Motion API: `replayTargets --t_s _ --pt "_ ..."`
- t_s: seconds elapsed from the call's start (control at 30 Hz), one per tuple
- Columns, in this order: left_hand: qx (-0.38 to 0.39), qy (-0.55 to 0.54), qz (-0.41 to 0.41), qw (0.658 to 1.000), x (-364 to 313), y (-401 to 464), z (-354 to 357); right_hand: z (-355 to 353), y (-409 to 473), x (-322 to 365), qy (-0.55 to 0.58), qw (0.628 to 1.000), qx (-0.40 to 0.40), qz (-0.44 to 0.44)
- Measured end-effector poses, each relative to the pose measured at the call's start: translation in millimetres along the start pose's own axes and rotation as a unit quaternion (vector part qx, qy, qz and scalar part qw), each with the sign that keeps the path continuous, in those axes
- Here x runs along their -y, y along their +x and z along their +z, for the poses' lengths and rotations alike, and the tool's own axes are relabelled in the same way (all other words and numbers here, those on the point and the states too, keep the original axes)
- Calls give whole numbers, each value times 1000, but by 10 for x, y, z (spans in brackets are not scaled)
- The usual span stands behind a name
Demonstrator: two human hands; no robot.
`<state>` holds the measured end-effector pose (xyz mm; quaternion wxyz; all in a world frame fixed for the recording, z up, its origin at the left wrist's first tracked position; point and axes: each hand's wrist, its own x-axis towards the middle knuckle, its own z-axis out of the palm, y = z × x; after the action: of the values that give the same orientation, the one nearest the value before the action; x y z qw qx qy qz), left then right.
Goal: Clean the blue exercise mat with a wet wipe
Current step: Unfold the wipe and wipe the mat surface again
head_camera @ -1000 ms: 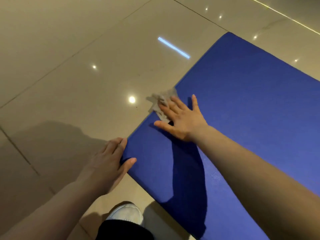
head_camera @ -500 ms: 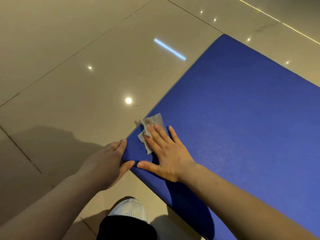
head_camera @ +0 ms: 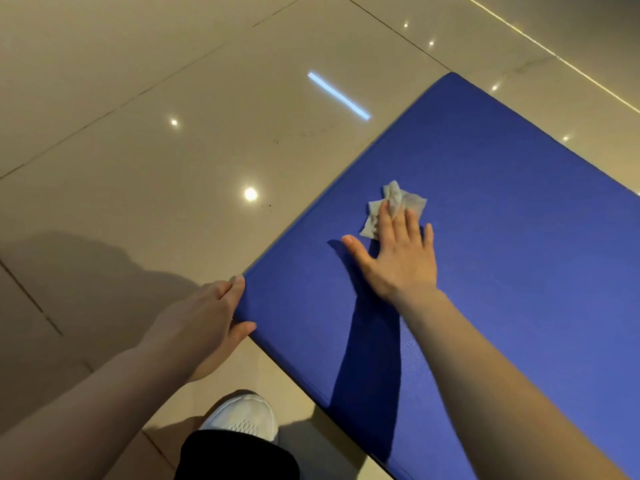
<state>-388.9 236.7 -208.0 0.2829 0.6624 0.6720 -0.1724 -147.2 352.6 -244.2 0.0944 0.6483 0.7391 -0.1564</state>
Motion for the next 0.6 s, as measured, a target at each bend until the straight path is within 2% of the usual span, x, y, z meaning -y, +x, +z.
replayTargets --t_s 0.1,0.17,0.27,0.33,0.43,0.5,0.6 --pt "-6 21 4 1000 7 17 12 211 -505 296 42 991 0 -127" --pt "-12 26 8 1000 21 13 33 359 -835 363 20 976 8 -215" --pt "-18 37 6 999 3 9 43 408 -822 159 -35 964 -14 -264" --pt "-24 42 2 999 -14 4 49 280 -556 -47 -53 970 -32 -234" --pt "-25 20 -13 999 -21 -10 98 44 -27 -431 -60 993 -34 -91" --pt "-21 -43 -33 998 -6 -4 140 -114 252 -554 -52 999 -6 1" --pt "-32 -136 -76 987 -33 32 143 -135 345 -434 14 998 1 58"
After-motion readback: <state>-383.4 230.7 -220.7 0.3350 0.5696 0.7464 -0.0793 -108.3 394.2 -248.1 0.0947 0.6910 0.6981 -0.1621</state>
